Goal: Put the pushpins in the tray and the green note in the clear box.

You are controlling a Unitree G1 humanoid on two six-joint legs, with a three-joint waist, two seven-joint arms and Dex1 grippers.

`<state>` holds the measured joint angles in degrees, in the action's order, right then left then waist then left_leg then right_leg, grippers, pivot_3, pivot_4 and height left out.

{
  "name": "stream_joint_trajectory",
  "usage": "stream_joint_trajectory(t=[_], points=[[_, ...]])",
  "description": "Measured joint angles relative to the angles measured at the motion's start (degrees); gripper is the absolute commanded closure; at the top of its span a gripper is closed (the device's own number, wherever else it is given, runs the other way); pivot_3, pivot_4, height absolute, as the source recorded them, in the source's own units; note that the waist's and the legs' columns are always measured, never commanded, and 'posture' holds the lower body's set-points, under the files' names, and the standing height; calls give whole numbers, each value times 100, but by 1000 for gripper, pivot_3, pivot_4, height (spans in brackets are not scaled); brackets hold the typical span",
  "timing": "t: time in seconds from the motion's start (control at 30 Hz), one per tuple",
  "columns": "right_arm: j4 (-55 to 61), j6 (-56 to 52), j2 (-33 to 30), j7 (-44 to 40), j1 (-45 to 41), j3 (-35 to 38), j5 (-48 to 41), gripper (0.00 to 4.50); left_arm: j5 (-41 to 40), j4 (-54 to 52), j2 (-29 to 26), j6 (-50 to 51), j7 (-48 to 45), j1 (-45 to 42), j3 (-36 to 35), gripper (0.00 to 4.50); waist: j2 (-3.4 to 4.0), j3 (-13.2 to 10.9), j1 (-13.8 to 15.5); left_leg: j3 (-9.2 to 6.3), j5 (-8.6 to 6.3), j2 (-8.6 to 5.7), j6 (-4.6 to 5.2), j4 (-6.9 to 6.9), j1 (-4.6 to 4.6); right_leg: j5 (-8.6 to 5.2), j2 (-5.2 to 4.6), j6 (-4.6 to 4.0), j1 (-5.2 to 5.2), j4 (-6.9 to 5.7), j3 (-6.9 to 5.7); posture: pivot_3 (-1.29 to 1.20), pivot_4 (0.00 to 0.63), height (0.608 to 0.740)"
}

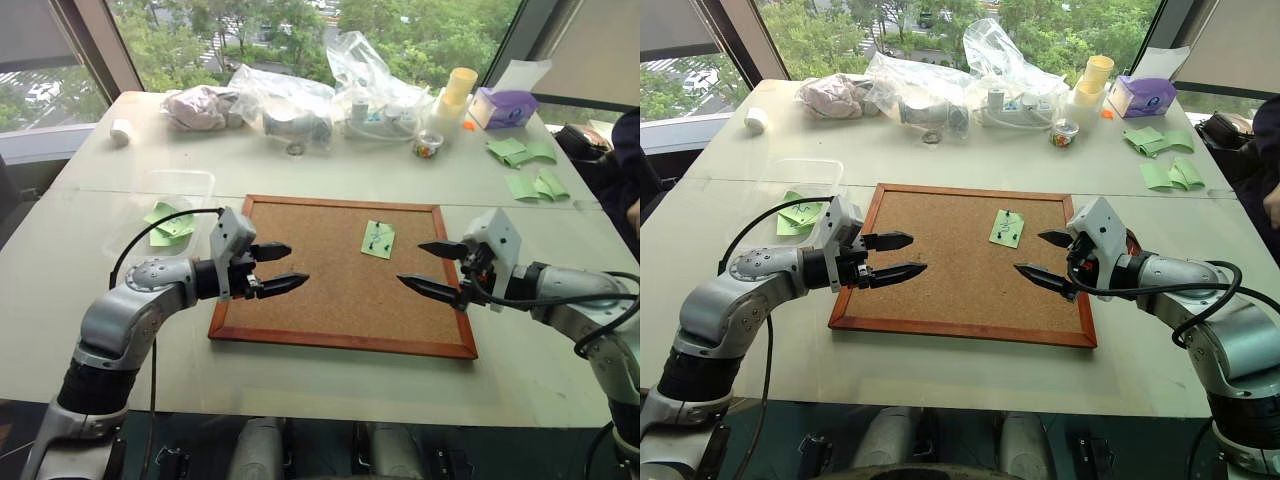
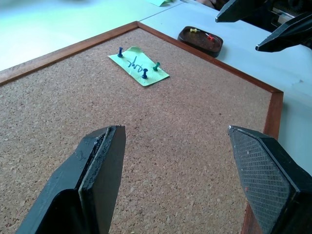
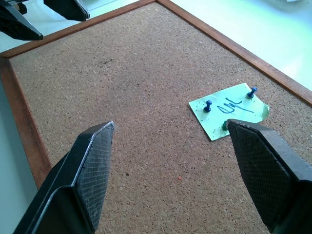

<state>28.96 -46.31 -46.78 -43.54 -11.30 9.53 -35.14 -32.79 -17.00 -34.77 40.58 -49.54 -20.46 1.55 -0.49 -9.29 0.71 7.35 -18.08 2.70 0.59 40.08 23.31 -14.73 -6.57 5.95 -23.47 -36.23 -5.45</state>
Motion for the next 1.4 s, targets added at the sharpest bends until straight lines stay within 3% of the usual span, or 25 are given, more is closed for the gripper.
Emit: stream_joint_trajectory(t=[0.9,1.17,1.4], points=[[-111,65,-1,-58,-60,-66,99,679,532,298,412,-503,355,-197,180,789,0,0,1,2,0,-1,0,0,0,0,0,0,0,0,0,0,150,740],[-582,225,224,168,-532,-353,372,679,943,946,886,-1093,366,-433,454,4451,0,0,0,13,0,-3,0,0,1,0,1,0,0,1,0,0,150,740],[-1719,155,924,701,-1635,-935,862,679,1500,1974,1554,-1789,464,-727,896,4451,1,1,-6,18,1,-5,-1,0,1,0,2,0,-1,0,-1,0,150,740]])
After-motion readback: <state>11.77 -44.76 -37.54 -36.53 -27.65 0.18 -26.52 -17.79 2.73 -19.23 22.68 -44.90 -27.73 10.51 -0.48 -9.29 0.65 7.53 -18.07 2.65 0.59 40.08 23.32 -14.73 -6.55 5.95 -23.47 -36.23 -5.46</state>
